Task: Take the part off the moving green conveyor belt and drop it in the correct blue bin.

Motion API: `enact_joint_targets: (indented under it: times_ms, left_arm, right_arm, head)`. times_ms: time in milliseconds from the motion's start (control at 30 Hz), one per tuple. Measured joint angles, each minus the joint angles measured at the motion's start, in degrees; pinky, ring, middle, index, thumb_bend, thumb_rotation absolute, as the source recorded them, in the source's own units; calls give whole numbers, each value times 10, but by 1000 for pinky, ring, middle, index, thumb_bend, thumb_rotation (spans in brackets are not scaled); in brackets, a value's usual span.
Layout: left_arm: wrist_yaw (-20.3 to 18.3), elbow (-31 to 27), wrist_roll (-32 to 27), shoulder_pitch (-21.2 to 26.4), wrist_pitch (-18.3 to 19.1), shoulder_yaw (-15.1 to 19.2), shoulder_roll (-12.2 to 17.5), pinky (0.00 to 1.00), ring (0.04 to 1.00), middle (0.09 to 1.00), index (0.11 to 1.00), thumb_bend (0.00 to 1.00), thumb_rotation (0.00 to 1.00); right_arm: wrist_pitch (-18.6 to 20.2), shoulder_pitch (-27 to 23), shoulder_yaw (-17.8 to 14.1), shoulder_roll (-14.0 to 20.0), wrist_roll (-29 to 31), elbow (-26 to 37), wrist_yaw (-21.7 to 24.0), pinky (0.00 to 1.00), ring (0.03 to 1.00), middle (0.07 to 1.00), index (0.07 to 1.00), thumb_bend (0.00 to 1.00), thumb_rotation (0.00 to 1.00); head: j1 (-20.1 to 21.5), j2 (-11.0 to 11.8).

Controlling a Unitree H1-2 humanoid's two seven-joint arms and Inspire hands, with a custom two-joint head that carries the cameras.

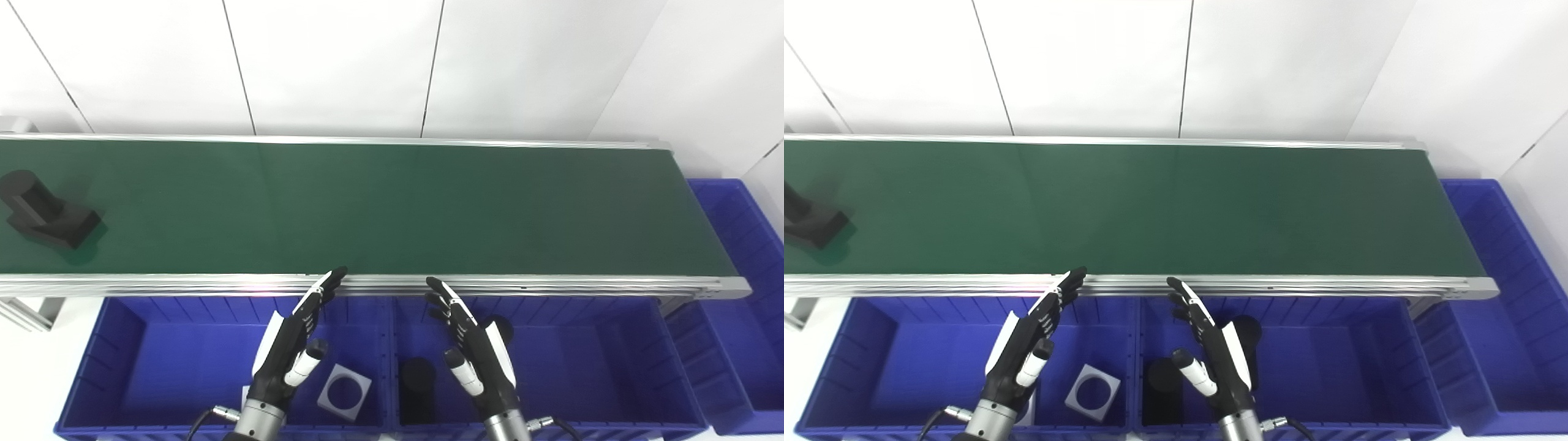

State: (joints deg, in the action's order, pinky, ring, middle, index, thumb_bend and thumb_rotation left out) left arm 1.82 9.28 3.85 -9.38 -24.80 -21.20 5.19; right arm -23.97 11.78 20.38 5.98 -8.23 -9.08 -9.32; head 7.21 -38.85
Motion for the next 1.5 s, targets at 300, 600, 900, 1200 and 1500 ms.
enact_joint_targets:
  times_ms: [300, 600, 900, 1200, 1500]
  left_arm:
    - [-7, 0, -2, 0, 0, 3, -1, 969, 951, 941, 918, 909, 995]
    - [-25, -2, -18, -1, 0, 9, -3, 981, 976, 948, 952, 918, 963]
    - [-48, -2, -23, -8, 0, 18, -22, 977, 982, 959, 950, 957, 954]
    - [-51, 1, -17, -18, 0, 18, -22, 941, 954, 945, 948, 947, 979]
    - [-60, 1, -20, -18, 0, 18, -21, 932, 955, 953, 941, 909, 1000]
  right_arm:
    - [0, 0, 0, 1, 1, 0, 0, 851, 907, 946, 918, 887, 972]
    - [0, 0, 0, 1, 1, 2, -1, 849, 909, 946, 921, 881, 965]
    - [0, 0, 0, 1, 1, 5, -1, 849, 907, 945, 920, 890, 966]
    - [0, -1, 1, 2, -1, 6, -1, 837, 900, 943, 912, 905, 995]
    - [0, -1, 2, 3, -5, 9, -1, 835, 900, 942, 912, 931, 1000]
  head:
    - [-3, 2]
    - [-2, 1]
    - [-3, -1]
    - [-2, 2]
    - [-3, 3]
